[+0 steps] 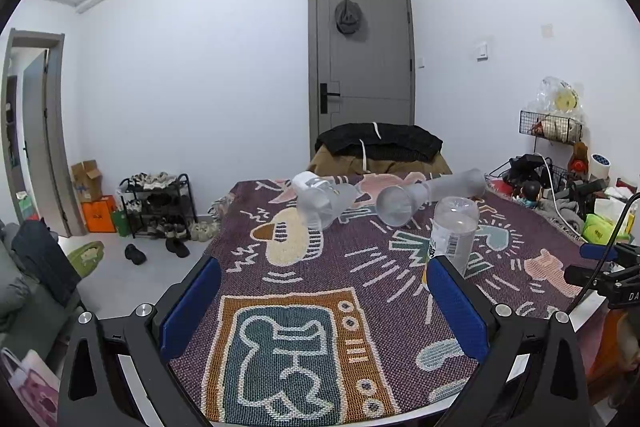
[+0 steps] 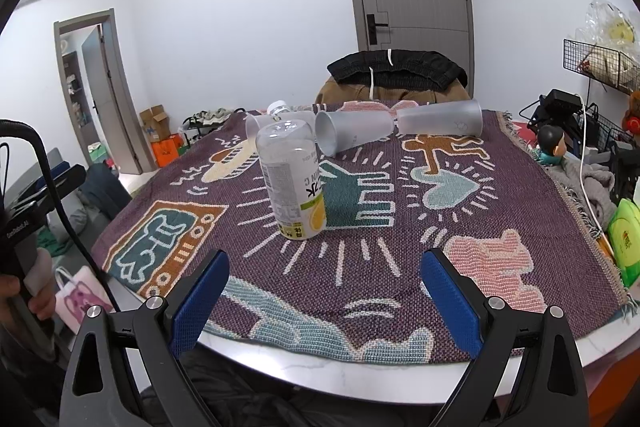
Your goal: Flip cup upside down
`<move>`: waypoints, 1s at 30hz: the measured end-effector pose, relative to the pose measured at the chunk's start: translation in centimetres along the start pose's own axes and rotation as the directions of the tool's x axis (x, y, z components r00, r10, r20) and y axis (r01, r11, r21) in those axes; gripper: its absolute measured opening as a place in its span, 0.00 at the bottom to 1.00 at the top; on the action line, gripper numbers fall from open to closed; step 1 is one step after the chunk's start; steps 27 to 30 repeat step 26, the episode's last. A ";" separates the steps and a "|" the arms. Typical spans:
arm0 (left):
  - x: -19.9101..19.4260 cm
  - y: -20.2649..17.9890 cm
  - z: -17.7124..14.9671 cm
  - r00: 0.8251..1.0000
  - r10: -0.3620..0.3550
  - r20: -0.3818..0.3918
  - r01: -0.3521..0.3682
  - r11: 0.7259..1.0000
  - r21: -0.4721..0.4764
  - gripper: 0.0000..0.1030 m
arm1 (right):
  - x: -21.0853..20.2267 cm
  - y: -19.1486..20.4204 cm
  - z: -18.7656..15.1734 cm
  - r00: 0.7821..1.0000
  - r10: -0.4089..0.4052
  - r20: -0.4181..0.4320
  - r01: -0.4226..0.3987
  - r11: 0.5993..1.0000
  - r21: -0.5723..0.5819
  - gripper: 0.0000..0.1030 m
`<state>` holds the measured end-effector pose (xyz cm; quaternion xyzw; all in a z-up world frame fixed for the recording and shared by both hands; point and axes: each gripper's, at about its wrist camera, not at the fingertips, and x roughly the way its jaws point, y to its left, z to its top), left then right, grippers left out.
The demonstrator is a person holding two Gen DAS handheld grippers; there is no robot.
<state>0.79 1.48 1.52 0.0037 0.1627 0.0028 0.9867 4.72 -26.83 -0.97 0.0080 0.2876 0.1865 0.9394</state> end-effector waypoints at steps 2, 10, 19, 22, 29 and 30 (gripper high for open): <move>0.0 0.0 0.0 1.000 0.000 0.001 0.000 1.000 0.000 1.00 | 0.1 -0.1 0.0 1.000 -0.002 -0.001 0.002 1.000 0.000 0.94; 0.0 0.1 0.0 1.000 0.001 0.000 -0.001 1.000 -0.001 1.00 | 0.1 -0.1 -0.1 1.000 -0.003 -0.001 0.003 1.000 0.000 0.94; 0.2 0.1 -0.1 1.000 0.011 0.002 -0.011 1.000 -0.003 1.00 | 0.3 -0.2 -0.2 1.000 -0.001 -0.007 0.001 1.000 -0.003 0.94; 0.1 0.2 -0.3 1.000 0.026 0.010 -0.026 1.000 -0.005 1.00 | 0.5 -0.1 -0.3 1.000 -0.001 -0.014 0.001 1.000 -0.008 0.94; 0.2 0.3 -0.2 1.000 0.021 0.006 -0.021 1.000 -0.012 1.00 | 0.7 -0.1 -0.4 1.000 -0.003 -0.022 0.003 1.000 -0.013 0.94; 0.2 0.3 -0.2 1.000 0.021 0.006 -0.021 1.000 -0.012 1.00 | 0.7 -0.1 -0.4 1.000 -0.003 -0.022 0.003 1.000 -0.013 0.94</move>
